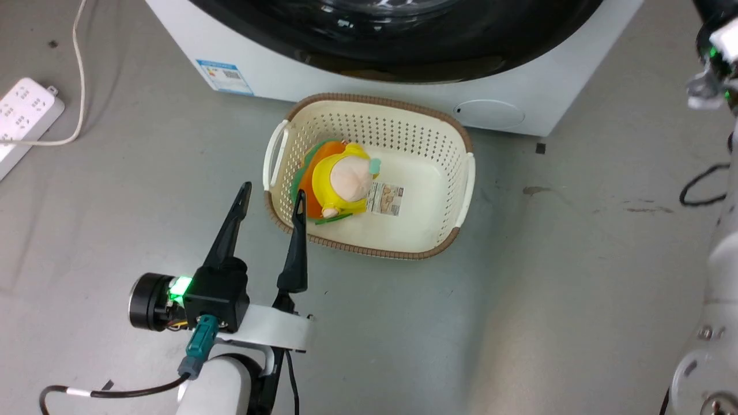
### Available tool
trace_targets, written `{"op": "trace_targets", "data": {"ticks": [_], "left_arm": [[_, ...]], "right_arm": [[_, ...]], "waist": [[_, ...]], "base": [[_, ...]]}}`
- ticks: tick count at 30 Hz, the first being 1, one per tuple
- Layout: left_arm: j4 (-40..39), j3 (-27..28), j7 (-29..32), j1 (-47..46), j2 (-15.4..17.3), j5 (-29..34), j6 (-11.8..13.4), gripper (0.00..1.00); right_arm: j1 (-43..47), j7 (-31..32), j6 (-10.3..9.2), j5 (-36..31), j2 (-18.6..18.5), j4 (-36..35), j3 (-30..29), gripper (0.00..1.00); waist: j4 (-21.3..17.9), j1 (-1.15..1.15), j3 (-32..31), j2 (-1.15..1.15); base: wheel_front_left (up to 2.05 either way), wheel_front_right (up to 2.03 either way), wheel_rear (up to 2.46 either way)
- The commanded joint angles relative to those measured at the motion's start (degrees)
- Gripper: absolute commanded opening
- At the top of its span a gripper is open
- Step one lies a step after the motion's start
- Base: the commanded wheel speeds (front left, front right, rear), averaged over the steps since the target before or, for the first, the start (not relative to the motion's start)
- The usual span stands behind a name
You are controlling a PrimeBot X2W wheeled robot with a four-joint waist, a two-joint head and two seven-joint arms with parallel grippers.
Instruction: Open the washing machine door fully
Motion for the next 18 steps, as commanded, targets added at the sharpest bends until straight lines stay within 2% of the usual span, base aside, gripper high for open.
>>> {"op": "trace_targets", "data": {"ticks": [1,13,18], "left_arm": [[-0.17,-0.28,-0.64,-1.17,0.07,-0.35,0.46,1.00],[-0.67,-2.12,-2.32,-3.28,0.06,-1.56,1.96,1.00],[-0.80,-2.91,-2.92,-4.08,0.07,-1.88,2.24,1.00]], "right_arm": [[-3.29,1.11,0.04,1.17,0.18,1.74,-1.11,0.00],[-19.16,8.61,0.05,2.48,-1.45,14.35,-9.08,0.00],[-23.41,11.32,0.05,1.46,-2.50,17.88,-10.23,0.00]], "waist": [[0.63,0.00,0.80,0.00],[2.96,0.00,4.98,0.00],[3.70,0.00,6.31,0.00]], "base": [[0.00,0.00,0.00],[0.00,0.00,0.00],[0.00,0.00,0.00]]}}
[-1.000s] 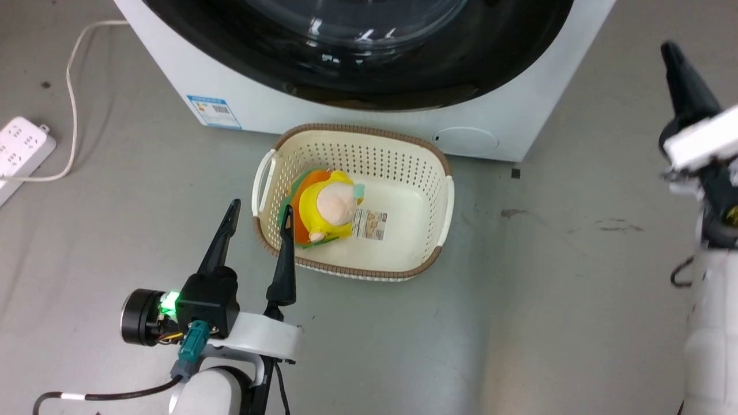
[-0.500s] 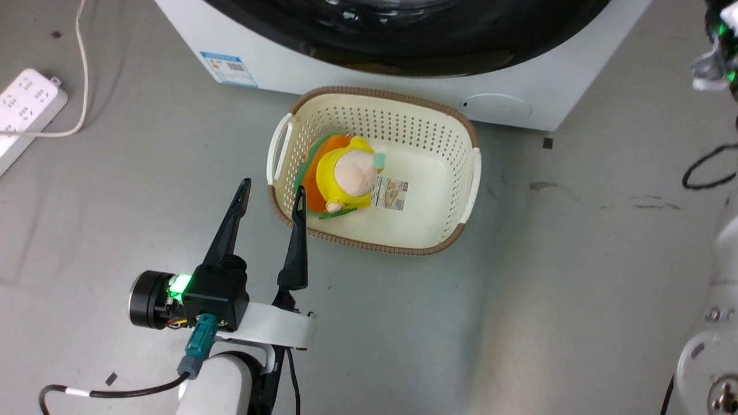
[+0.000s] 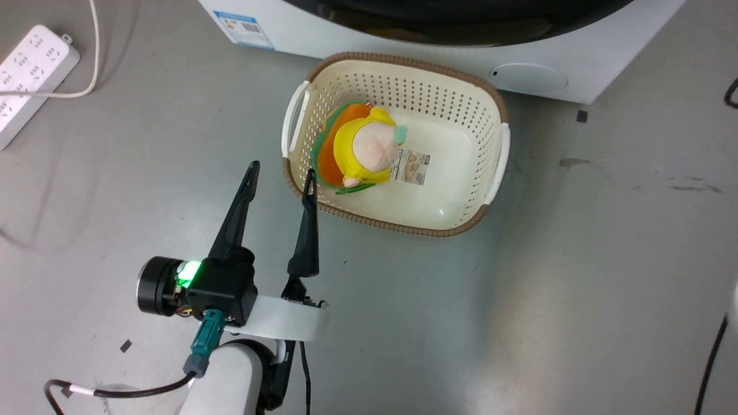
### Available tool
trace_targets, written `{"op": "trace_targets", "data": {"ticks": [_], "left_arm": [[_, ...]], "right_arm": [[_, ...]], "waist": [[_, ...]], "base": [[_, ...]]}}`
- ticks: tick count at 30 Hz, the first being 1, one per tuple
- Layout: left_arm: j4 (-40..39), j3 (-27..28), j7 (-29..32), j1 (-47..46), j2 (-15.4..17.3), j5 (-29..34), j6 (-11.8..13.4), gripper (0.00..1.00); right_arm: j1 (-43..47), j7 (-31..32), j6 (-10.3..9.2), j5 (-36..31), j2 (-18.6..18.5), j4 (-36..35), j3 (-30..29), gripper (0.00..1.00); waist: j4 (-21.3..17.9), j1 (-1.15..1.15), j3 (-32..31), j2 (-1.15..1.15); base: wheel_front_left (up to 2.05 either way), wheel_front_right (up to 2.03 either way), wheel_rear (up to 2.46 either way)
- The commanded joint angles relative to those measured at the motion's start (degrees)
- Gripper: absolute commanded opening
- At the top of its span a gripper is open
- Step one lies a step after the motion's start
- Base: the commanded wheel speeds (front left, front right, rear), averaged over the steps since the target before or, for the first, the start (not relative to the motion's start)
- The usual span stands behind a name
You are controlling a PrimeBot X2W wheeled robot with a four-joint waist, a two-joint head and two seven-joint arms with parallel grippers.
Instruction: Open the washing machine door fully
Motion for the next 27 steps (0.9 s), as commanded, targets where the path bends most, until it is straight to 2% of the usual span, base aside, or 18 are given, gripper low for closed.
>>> {"op": "trace_targets", "data": {"ticks": [1,9,16,27], "left_arm": [[-0.25,-0.59,-0.82,-1.43,0.05,-0.45,0.37,1.00],[-0.25,-1.46,-1.78,-2.32,0.06,-0.67,0.99,1.00],[0.11,-2.10,-2.50,-2.31,0.06,-0.62,1.42,1.00],[3.36,-2.46,-2.74,2.43,0.06,-0.02,0.70,1.00]], "right_arm": [[-2.63,1.61,0.05,0.75,-0.42,1.96,-1.08,0.00],[-7.40,11.31,0.05,1.88,-1.69,10.13,-5.32,0.00],[-7.06,16.40,0.06,3.20,-2.06,12.35,-8.30,0.00],[8.77,21.91,0.06,4.00,0.95,6.24,-9.77,0.00]], "waist": [[0.40,-0.01,0.51,0.00],[1.13,-0.01,1.76,0.00],[1.38,-0.01,0.37,0.00],[-0.14,-0.01,-9.69,0.00]], "base": [[0.00,0.00,0.00],[0.00,0.00,0.00],[0.00,0.00,0.00],[0.00,0.00,0.00]]}}
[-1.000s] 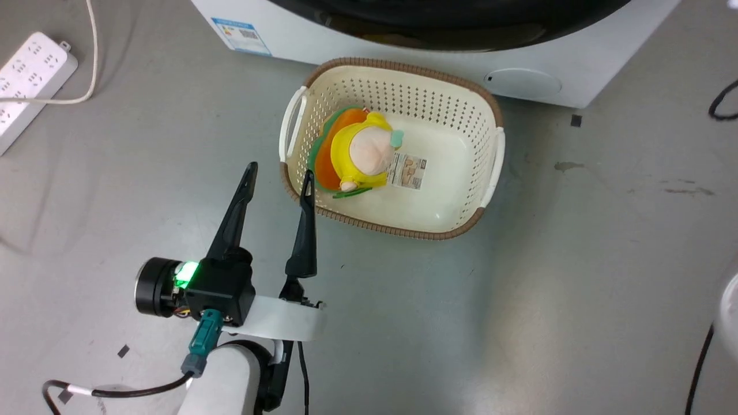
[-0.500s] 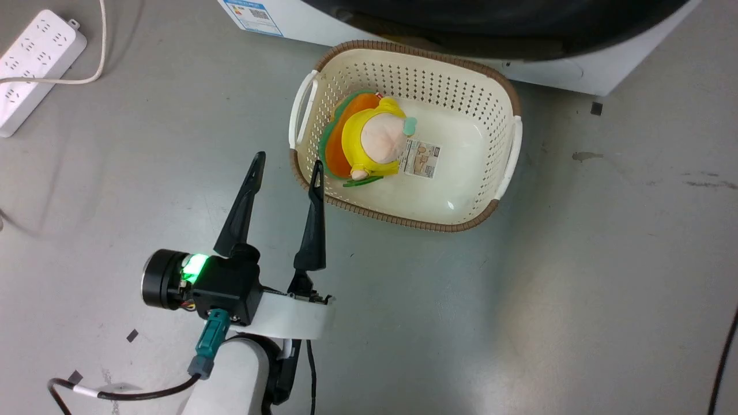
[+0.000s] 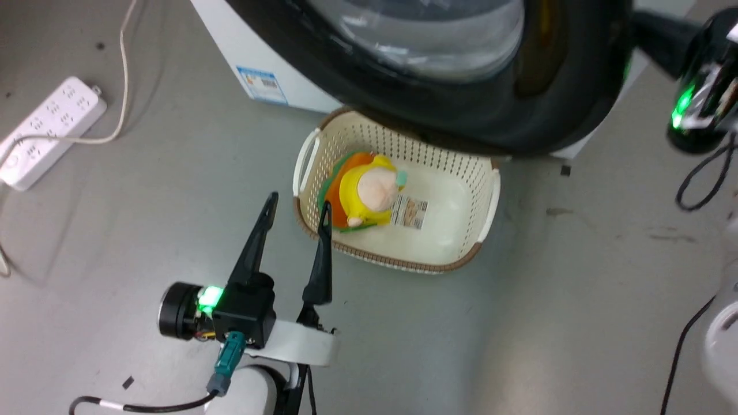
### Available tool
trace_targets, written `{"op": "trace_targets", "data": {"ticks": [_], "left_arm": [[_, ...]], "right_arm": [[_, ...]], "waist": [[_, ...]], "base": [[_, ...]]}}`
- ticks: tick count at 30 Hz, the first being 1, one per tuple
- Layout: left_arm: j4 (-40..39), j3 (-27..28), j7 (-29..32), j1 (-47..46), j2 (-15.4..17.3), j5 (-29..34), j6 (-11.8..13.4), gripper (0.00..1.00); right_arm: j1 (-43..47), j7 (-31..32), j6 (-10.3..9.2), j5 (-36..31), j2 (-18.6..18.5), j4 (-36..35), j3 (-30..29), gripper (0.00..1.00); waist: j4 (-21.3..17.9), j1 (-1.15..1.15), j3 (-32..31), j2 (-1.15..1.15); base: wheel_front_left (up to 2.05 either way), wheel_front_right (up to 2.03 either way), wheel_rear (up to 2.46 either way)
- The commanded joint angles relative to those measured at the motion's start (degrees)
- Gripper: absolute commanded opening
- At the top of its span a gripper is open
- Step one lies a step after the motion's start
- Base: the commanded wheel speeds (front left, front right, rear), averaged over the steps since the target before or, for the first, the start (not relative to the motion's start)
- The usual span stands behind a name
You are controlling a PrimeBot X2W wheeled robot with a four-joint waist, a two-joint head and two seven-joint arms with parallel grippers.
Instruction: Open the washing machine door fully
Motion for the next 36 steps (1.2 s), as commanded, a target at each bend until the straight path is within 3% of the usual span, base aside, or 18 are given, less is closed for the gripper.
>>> {"op": "trace_targets", "data": {"ticks": [1,8,19,28,34,36], "left_arm": [[0.26,0.08,-0.32,0.88,0.07,0.05,-0.21,1.00],[1.89,-0.46,-0.32,4.39,0.07,-0.21,-0.61,1.00],[3.28,-2.25,-0.32,7.71,0.07,-0.77,-1.32,1.00],[3.63,-3.49,-0.32,10.70,0.07,-0.95,-1.35,1.00],[3.49,-2.65,-0.32,11.28,0.07,-1.02,-1.08,1.00],[3.29,-1.91,-0.32,11.35,0.07,-0.98,-1.04,1.00]], "right_arm": [[1.72,0.82,0.06,0.67,0.93,-0.55,-0.07,0.00],[10.31,6.06,0.06,5.38,2.08,-3.62,3.57,0.00],[23.34,5.29,0.06,26.95,2.12,-3.85,27.14,0.00],[34.33,-1.78,0.06,43.75,2.12,-12.72,47.78,0.00],[36.83,-8.73,0.06,45.88,2.12,-15.98,52.63,0.00],[37.06,-12.43,0.06,43.95,1.67,-17.26,52.23,1.00]], "waist": [[-0.78,0.01,-2.94,0.00],[-1.11,0.01,-8.40,0.00],[0.31,0.01,-13.28,0.00],[1.94,0.01,-15.68,0.00],[1.75,0.01,-16.42,0.00],[1.21,0.01,-16.87,0.00]], "base": [[0.00,0.00,0.00],[0.00,0.00,0.00],[0.00,0.00,0.00],[0.00,0.00,0.00],[0.00,0.00,0.00],[0.00,0.00,0.00]]}}
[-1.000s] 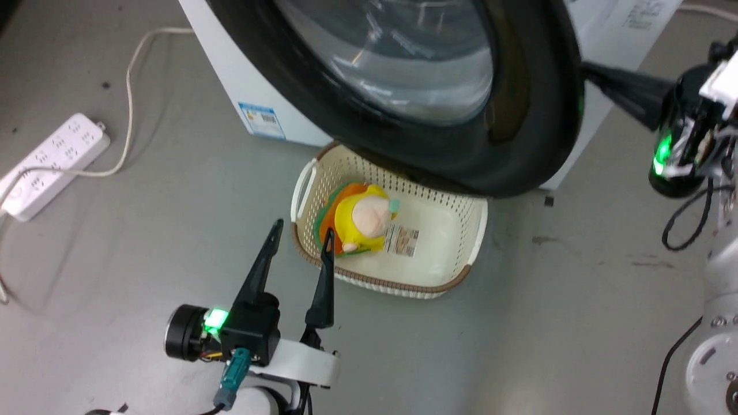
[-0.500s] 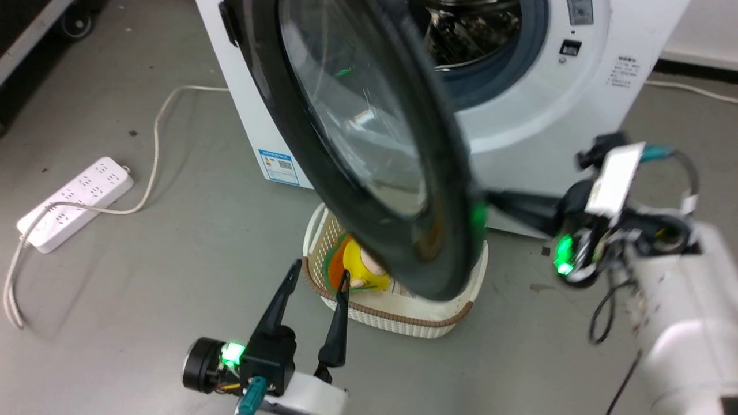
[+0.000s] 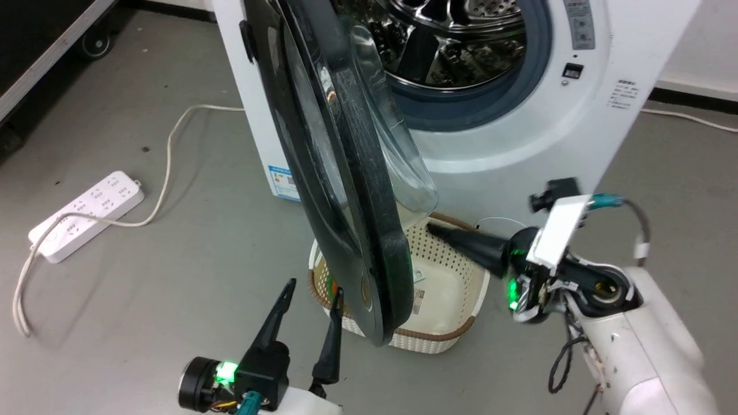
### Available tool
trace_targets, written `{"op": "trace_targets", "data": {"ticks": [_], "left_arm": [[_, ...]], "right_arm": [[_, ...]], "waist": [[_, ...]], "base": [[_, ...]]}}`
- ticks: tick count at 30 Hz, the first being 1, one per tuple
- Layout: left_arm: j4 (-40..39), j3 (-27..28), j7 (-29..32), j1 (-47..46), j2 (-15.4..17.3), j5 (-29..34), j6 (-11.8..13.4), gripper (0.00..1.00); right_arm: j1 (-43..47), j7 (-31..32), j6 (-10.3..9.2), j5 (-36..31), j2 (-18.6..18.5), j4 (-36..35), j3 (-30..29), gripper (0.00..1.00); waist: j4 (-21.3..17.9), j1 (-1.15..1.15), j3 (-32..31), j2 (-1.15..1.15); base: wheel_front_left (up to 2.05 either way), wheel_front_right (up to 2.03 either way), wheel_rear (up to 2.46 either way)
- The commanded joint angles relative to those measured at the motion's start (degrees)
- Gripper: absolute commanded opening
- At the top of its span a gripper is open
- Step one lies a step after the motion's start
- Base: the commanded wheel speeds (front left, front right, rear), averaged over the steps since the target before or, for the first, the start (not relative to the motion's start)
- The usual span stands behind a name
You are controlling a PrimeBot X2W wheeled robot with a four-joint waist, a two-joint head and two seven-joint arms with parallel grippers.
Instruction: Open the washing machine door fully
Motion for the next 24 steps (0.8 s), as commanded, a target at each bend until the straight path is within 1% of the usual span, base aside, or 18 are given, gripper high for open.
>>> {"op": "trace_targets", "data": {"ticks": [1,3,5,9,11,13,15,17,18,21,24], "left_arm": [[-0.30,0.59,-0.32,0.58,0.09,-0.17,0.25,1.00],[-0.51,1.43,-0.32,0.73,0.09,-0.19,0.23,1.00],[-0.64,2.30,-0.32,0.98,0.09,-0.19,0.15,1.00],[-0.87,4.19,-0.32,1.52,0.12,-0.39,-0.20,1.00],[-1.00,5.25,-0.32,1.63,0.13,-0.63,-0.46,1.00],[-1.05,6.26,-0.32,1.83,0.17,-0.78,-0.84,1.00],[-0.97,7.14,-0.32,2.17,0.27,-0.83,-1.27,1.00],[-0.87,7.94,-0.32,2.57,0.35,-0.86,-1.69,1.00],[-0.85,8.38,-0.32,2.69,0.37,-0.88,-1.85,1.00],[-1.11,9.43,-0.32,3.31,0.40,-0.70,-2.26,1.00],[-1.50,10.16,-0.32,4.01,0.41,-0.48,-2.74,1.00]], "right_arm": [[0.94,-2.52,0.06,-1.62,-0.80,-1.42,-0.43,1.00],[1.55,-7.51,0.06,-4.82,-2.27,-4.09,-1.21,1.00],[2.67,-13.55,0.06,-10.15,-4.66,-8.32,-1.22,1.00],[7.03,-27.72,0.06,-25.54,-10.97,-19.66,2.28,1.00],[9.52,-35.31,0.06,-33.47,-14.37,-24.12,4.28,1.00],[12.21,-42.22,0.06,-40.32,-16.97,-26.78,5.26,1.00],[14.92,-48.38,0.06,-46.60,-18.32,-28.16,4.69,1.00],[18.03,-53.83,0.06,-53.51,-18.72,-29.30,3.15,1.00],[19.94,-56.22,0.06,-56.05,-17.76,-29.73,1.63,1.00],[26.22,-59.88,0.06,-64.16,-14.02,-31.08,-3.62,1.00],[32.15,-61.24,0.06,-71.94,-8.65,-32.93,-9.72,1.00]], "waist": [[-0.68,0.00,-0.55,0.00],[-1.50,0.00,-1.15,0.00],[-2.46,0.00,-1.88,0.00],[-4.61,0.00,-3.11,0.00],[-5.64,0.00,-3.69,0.00],[-6.65,0.00,-4.44,0.00],[-7.67,0.00,-5.24,0.00],[-8.60,0.00,-5.64,0.00],[-9.05,0.00,-5.80,0.00],[-10.25,0.00,-6.02,0.00],[-11.29,0.00,-6.18,0.00]], "base": [[0.00,0.00,0.00],[0.00,0.00,0.00],[0.00,0.00,0.00],[0.00,0.00,0.00],[0.00,0.00,0.00],[0.00,0.00,0.00],[0.00,0.00,0.00],[0.00,0.00,0.00],[0.00,0.00,0.00],[0.00,0.00,0.00],[0.00,0.00,0.00]]}}
